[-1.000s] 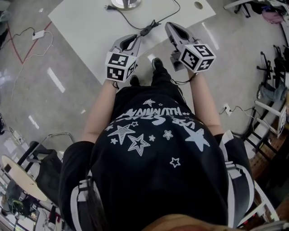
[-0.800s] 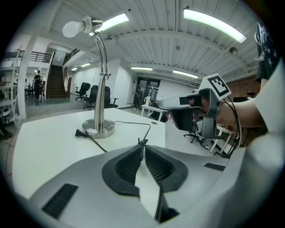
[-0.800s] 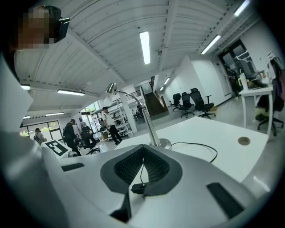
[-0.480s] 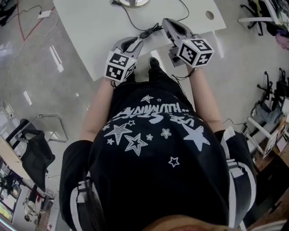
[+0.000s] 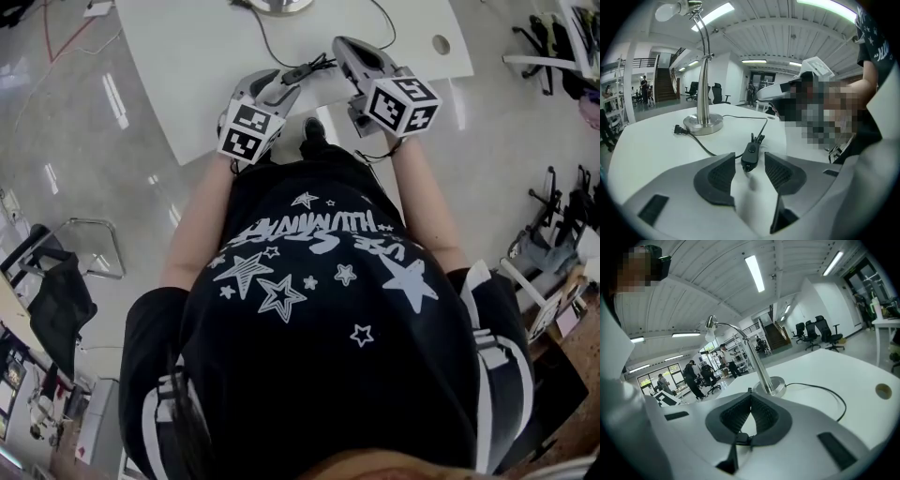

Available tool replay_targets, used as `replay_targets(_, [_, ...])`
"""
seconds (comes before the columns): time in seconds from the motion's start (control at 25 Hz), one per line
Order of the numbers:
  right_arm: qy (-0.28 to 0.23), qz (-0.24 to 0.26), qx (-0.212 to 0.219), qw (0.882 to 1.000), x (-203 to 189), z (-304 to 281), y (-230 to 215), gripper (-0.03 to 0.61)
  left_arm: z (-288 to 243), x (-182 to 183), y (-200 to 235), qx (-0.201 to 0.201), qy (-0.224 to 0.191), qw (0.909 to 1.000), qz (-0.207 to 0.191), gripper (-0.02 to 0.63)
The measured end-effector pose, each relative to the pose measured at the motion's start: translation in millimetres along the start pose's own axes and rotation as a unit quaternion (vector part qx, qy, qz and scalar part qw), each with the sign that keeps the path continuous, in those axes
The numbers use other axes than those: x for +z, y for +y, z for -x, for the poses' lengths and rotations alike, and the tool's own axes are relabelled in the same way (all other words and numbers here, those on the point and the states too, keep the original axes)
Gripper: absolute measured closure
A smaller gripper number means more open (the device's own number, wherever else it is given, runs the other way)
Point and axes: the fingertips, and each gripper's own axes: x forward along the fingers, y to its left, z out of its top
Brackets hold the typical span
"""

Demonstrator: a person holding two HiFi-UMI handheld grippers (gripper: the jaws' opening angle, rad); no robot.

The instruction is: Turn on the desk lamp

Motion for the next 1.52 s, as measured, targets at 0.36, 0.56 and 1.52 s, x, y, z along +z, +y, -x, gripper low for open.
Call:
replay_targets(0.36, [0.029, 0.001, 0.023, 0.999, 1, -5, -31, 0.572, -31, 6, -3, 0.022, 0.022, 0.9995, -0.008, 0.426])
replay_targets(0.56, [0.067, 0.026, 0.054, 0.996, -20, -10, -21, 0.572, -33, 6, -3, 0.029, 0.018, 0.9994, -0.005, 0.428])
replay_targets(1.52, [0.191, 0.141, 0.129, 0.963, -82, -42, 25, 0.572, -33, 5, 1, 0.024, 0.033, 0.9992, -0.002, 0.471])
